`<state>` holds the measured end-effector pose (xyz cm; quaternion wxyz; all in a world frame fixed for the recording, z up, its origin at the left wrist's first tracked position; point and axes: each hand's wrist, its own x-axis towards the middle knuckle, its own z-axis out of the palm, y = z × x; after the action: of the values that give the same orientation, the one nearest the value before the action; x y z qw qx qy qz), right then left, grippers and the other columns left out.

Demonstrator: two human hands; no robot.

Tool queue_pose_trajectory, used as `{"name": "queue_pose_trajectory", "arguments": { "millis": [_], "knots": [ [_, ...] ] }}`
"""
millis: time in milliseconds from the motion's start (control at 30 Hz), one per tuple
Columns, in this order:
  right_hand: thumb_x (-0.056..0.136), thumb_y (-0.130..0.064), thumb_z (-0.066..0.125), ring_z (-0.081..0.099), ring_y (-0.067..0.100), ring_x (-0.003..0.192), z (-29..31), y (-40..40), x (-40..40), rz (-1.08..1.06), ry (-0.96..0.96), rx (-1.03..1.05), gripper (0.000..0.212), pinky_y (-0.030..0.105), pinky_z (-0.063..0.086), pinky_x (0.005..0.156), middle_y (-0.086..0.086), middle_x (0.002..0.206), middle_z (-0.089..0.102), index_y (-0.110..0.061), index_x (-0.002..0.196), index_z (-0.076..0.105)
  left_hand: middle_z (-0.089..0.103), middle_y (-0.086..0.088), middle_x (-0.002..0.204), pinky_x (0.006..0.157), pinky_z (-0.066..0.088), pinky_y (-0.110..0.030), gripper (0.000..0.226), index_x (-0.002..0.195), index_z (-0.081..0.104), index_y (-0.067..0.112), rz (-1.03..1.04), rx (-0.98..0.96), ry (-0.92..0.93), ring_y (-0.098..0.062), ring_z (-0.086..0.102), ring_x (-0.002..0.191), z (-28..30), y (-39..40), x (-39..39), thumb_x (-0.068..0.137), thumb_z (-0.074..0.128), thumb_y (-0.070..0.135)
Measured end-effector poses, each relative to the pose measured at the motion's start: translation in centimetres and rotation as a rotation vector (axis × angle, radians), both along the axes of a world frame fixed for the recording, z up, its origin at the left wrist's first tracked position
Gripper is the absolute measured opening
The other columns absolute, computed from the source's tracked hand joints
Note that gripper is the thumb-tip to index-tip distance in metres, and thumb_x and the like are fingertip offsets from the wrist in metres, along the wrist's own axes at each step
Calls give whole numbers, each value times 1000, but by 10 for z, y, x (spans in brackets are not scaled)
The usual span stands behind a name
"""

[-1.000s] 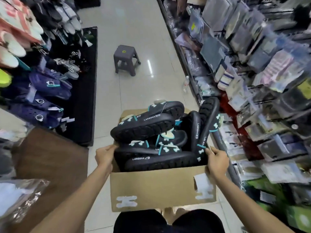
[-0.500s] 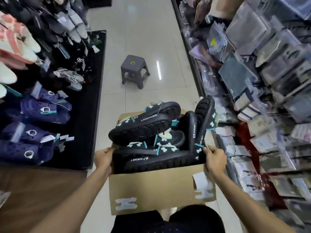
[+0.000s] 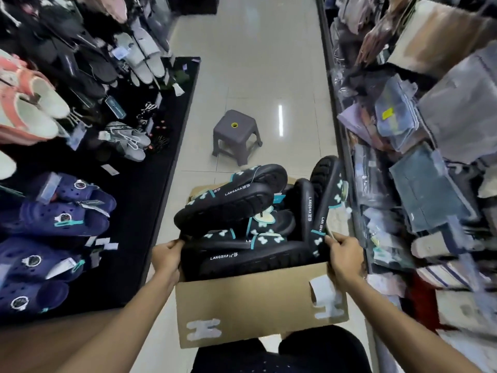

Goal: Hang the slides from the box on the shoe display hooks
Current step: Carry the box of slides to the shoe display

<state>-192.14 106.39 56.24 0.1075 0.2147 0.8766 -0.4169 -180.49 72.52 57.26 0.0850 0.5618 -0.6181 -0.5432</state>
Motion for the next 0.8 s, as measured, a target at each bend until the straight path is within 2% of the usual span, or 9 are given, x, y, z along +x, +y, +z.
{"name": "queue_pose_trajectory", "arguments": {
  "millis": [100, 167, 233, 367, 500, 600, 700, 800],
  "knots": [
    [91, -21, 65, 65, 32, 80, 1, -16, -70, 94, -3, 2, 16, 30, 37, 65, 13, 79, 73, -18, 95, 80, 58, 4, 59, 45, 41, -12, 16, 76, 70, 9, 91, -15, 30, -9, 49, 57, -2, -7, -42, 87, 63, 1],
    [91, -21, 64, 66, 31, 80, 3, -29, -115, 157, -11, -11, 17, 31, 38, 65, 12, 77, 73, -18, 94, 80, 56, 5, 58, 42, 38, -10, 11, 80, 72, 6, 159, -17, 41, -8, 47, 57, -2, -12, -69, 86, 65, 1],
    [91, -19, 63, 65, 31, 79, 8, -45, -154, 210, -4, -12, 17, 32, 38, 65, 12, 74, 70, -16, 94, 79, 56, 3, 63, 50, 41, -19, 9, 89, 73, 8, 231, -15, 48, -8, 47, 60, -2, -17, -92, 86, 66, 2],
    [91, -20, 64, 65, 34, 80, 7, -81, -221, 309, 9, 4, 18, 36, 45, 68, 16, 78, 72, -14, 98, 79, 56, -2, 71, 66, 39, -29, 18, 65, 70, 12, 316, 10, 30, -14, 50, 70, -14, -43, -127, 81, 69, 5],
    [90, -25, 64, 67, 36, 84, -6, -126, -281, 404, 1, 42, 19, 38, 49, 73, 14, 81, 74, -20, 101, 79, 57, 6, 59, 69, 41, -31, 12, 68, 76, 9, 387, 35, -15, -14, 52, 72, -32, -71, -153, 78, 71, 6],
    [90, -25, 65, 64, 33, 80, -9, -161, -314, 450, 6, 60, 19, 34, 43, 69, 14, 78, 72, -19, 103, 79, 56, 20, 49, 71, 41, -29, 7, 84, 77, 6, 427, 30, -23, -13, 53, 72, -38, -94, -175, 81, 71, 6],
    [92, -21, 64, 61, 31, 75, -8, -196, -340, 521, 7, 51, 17, 32, 37, 65, 12, 72, 68, -19, 98, 80, 57, 4, 66, 69, 39, -27, 12, 92, 76, 2, 478, 33, -19, -12, 51, 74, -40, -115, -194, 82, 71, 8],
    [91, -22, 63, 64, 35, 77, -16, -222, -366, 587, 18, 82, 17, 31, 37, 65, 15, 73, 69, -17, 94, 79, 46, 3, 68, 65, 35, -28, 18, 85, 73, -5, 547, 35, -22, -10, 44, 71, -46, -133, -206, 83, 74, 12]
  ]
}}
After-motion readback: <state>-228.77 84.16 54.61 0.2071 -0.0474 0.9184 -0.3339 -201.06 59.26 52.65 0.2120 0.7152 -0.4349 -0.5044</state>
